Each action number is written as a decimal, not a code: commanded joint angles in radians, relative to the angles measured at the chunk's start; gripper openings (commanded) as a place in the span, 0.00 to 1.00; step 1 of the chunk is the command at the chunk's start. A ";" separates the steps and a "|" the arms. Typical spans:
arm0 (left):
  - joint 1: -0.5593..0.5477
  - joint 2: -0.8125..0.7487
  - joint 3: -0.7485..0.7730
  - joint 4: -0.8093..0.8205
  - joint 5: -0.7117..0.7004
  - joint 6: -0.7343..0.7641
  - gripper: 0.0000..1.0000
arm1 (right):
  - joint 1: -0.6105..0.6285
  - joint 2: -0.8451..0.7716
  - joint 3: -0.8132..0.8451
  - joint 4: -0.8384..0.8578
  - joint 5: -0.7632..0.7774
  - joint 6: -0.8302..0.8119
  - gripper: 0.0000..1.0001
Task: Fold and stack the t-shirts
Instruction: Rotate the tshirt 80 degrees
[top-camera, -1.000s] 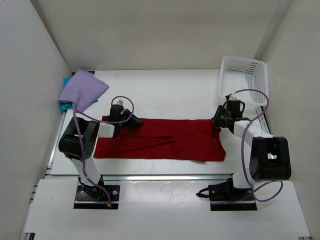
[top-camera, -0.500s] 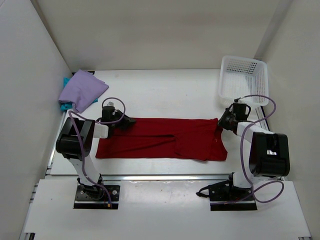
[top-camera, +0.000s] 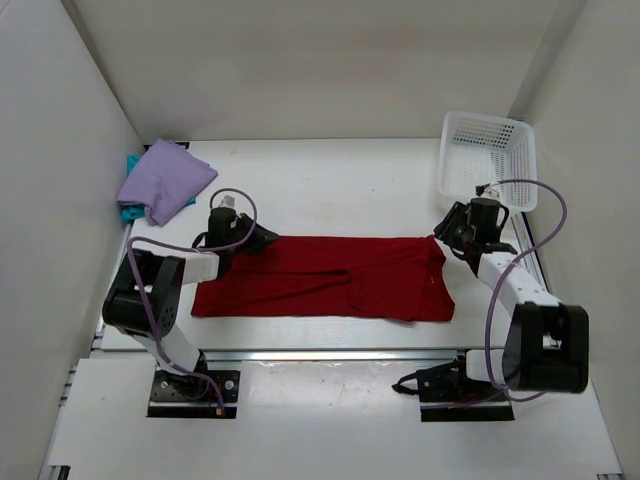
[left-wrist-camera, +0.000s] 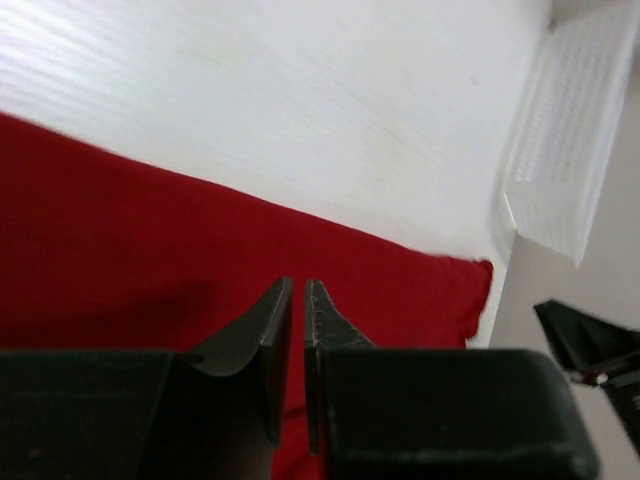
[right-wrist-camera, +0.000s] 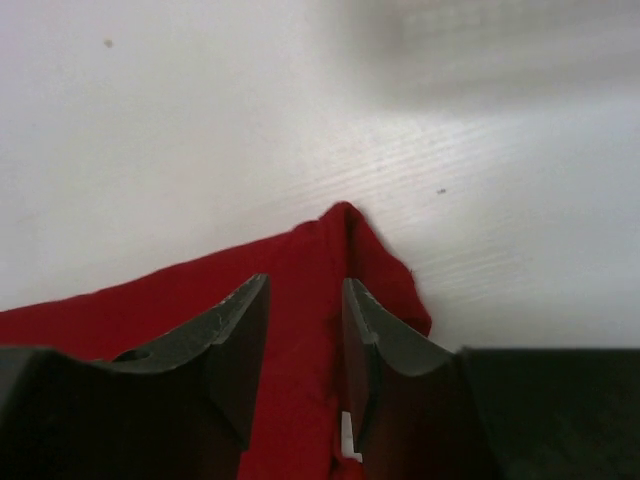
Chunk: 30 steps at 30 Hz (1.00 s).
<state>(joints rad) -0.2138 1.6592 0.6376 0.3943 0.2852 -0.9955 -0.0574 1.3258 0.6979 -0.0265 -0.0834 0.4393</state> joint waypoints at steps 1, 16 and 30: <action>-0.097 -0.099 0.051 -0.057 -0.049 0.073 0.21 | 0.069 -0.088 0.016 -0.042 0.149 -0.039 0.33; -0.366 -0.288 0.129 -0.354 -0.029 0.297 0.29 | 0.412 0.217 -0.014 0.079 0.056 0.015 0.00; -0.290 -0.463 0.065 -0.578 -0.023 0.419 0.30 | 0.381 1.194 1.555 -0.485 -0.102 -0.108 0.00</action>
<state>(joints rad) -0.5343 1.2526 0.7200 -0.0929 0.2802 -0.6178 0.3138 2.4500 2.0026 -0.2607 -0.1635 0.3897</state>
